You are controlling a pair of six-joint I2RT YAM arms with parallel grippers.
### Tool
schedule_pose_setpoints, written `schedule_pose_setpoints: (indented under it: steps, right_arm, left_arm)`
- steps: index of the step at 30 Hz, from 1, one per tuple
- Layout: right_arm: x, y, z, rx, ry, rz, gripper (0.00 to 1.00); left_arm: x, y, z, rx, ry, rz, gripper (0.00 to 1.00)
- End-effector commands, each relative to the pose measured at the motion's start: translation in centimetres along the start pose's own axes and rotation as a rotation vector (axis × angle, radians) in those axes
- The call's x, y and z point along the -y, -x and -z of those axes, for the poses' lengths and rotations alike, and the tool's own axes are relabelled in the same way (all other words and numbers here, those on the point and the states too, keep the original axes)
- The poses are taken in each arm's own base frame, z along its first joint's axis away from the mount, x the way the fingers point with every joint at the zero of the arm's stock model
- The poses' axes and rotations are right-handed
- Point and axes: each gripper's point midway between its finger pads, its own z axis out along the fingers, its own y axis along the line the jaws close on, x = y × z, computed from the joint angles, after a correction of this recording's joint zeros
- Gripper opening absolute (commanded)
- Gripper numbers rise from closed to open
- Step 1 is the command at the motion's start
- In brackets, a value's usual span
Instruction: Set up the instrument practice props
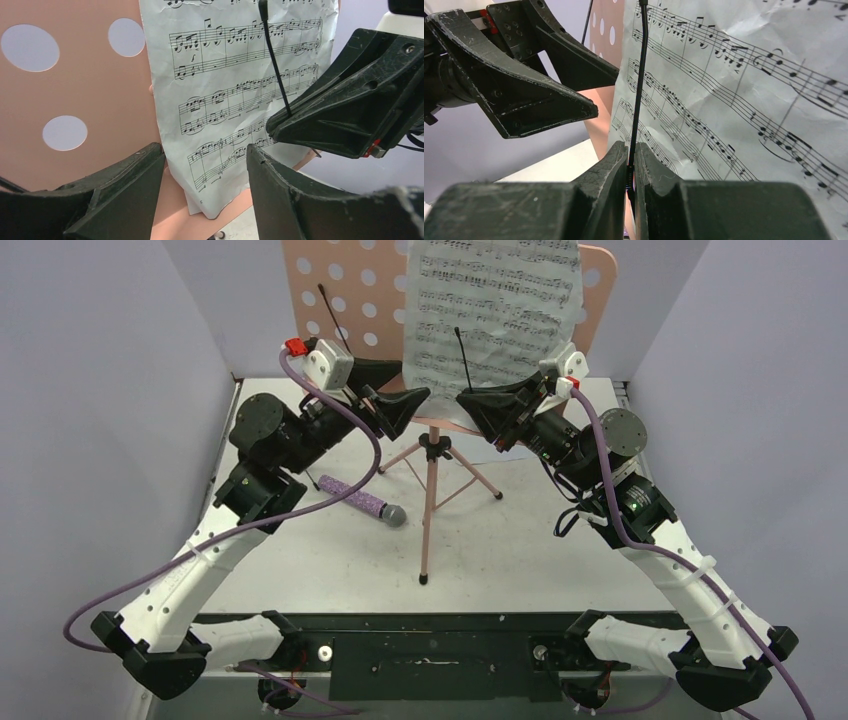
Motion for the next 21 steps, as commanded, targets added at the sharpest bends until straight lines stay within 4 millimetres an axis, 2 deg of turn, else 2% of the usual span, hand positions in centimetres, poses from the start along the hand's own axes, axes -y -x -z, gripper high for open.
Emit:
schedule_pose_setpoints:
  steps: [1,9,14,18,21]
  right_arm:
    - [-0.8,5.0,0.8,0.156,0.02,0.02,0.05]
    - [-0.7,5.2,0.6,0.157,0.019,0.022,0.05]
    - [-0.7,5.2,0.5,0.157,0.016,0.023,0.05]
    - [-0.7,5.2,0.4,0.157,0.018,0.023,0.05]
    - [-0.5,5.1,0.5,0.158,0.006,0.02,0.12]
  left_arm:
    - [0.9,1.4,-0.9,0.068,-0.054,0.021,0.57]
    - [2.1,0.9,-1.8,0.073,-0.107,0.072,0.47]
    - [3.0,0.8,-2.0,0.081,-0.126,0.084,0.45]
    - [3.1,0.9,-1.7,0.084,-0.121,0.073,0.45]
    - [2.6,1.2,-1.2,0.093,-0.087,0.053,0.53]
